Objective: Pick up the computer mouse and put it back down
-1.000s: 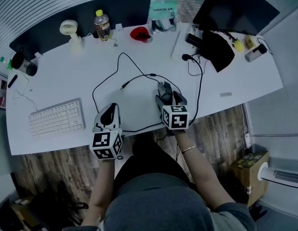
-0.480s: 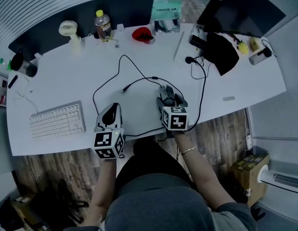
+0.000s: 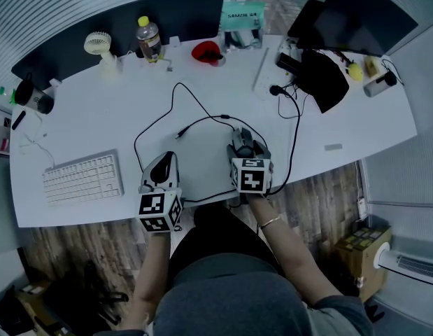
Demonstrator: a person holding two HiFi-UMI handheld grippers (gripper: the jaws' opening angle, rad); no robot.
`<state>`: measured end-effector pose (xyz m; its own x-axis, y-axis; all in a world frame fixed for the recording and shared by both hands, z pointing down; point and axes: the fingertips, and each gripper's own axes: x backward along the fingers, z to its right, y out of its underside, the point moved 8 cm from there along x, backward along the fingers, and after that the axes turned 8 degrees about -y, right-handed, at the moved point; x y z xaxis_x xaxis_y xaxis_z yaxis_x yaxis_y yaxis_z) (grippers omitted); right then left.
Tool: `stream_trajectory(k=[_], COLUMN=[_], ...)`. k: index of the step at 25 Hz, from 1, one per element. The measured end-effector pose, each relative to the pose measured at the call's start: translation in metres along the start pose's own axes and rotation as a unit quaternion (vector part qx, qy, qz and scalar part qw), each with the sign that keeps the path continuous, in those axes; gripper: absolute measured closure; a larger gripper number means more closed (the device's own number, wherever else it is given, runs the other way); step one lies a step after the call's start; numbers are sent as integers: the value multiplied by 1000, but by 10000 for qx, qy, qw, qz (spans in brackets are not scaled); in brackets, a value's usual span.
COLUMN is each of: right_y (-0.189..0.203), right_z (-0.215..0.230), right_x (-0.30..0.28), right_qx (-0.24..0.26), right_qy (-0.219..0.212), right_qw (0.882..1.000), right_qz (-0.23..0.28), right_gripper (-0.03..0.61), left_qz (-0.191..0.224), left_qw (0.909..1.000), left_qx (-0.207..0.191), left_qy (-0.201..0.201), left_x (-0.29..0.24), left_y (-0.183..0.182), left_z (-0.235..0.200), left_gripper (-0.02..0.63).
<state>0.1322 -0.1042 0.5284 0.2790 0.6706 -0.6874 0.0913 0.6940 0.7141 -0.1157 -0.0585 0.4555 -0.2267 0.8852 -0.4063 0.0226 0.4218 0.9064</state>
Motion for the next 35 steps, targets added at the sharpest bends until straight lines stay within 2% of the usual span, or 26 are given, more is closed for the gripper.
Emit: stream_trajectory(k=[9,24,35], right_y=[0,1,-19], right_z=[0,-2,-13], right_x=[3,25,49], right_qx=[123,46,148], right_qy=[-84,-240,-556], right_qw=[9998,9990,9954], right_qz=[90,367,764], right_gripper=[275,276,275], left_qz=[63,167,233], left_qw=[10000,9998,9996], left_qx=[-16,-98,-72], left_qy=[-71,-32,-148], left_x=[5,16,26], left_y=[-1,-4,-2], left_z=[-1,4,0], left_gripper=[583,583,583])
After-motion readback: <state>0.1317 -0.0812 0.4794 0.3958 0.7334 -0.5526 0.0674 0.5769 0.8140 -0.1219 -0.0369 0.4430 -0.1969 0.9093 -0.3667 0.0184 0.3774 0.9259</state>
